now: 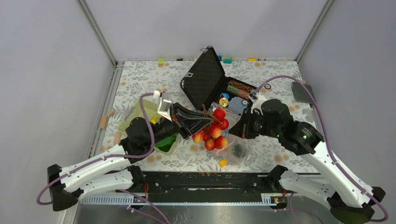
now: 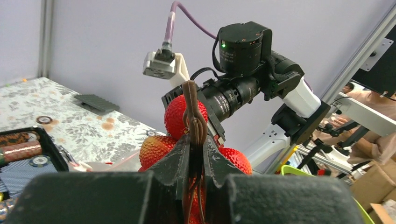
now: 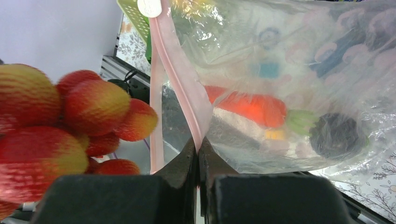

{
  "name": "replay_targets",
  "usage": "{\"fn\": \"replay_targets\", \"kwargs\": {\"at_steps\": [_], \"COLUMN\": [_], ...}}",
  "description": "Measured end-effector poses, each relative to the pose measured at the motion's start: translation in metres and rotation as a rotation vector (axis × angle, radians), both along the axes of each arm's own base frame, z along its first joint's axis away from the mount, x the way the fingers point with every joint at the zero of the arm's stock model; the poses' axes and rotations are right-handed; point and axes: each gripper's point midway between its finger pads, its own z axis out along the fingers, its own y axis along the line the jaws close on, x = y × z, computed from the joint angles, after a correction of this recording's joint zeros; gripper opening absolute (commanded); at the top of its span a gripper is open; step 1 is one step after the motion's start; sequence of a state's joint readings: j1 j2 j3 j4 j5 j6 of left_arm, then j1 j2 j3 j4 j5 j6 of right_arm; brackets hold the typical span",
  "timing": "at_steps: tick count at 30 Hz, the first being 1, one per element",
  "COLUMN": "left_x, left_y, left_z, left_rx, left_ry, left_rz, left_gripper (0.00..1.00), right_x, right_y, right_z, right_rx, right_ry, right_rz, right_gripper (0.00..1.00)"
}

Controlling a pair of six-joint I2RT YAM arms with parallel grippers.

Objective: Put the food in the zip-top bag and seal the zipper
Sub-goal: Place the fake fruit in the zipper food storage bag.

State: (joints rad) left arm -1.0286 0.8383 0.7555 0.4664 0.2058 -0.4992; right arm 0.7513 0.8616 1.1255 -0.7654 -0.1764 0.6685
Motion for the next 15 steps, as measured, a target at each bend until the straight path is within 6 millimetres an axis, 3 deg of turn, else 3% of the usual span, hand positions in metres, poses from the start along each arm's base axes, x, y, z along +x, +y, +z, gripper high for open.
{"fn": "replay_targets", "kwargs": {"at_steps": [8,15], "left_x": [0.004,0.025], "left_y": [-0.021,-0.029], "left_z": [-0.036,-0.064], "left_rx": [0.046,0.089], "left_ry": [0.105,0.182], "left_rz": [-0.052,0.025], "left_gripper": [0.0,0.0], "right_x": [-0.002,-0.005], "right_y": [-0.001,-0.001], "right_z": [0.009,0.013], "right_rx": [0.063,0.099], "right_ry": [-0.017,-0.023], "right_rz": [-0.023,-0.026], "right_gripper": [0.0,0.0]}}
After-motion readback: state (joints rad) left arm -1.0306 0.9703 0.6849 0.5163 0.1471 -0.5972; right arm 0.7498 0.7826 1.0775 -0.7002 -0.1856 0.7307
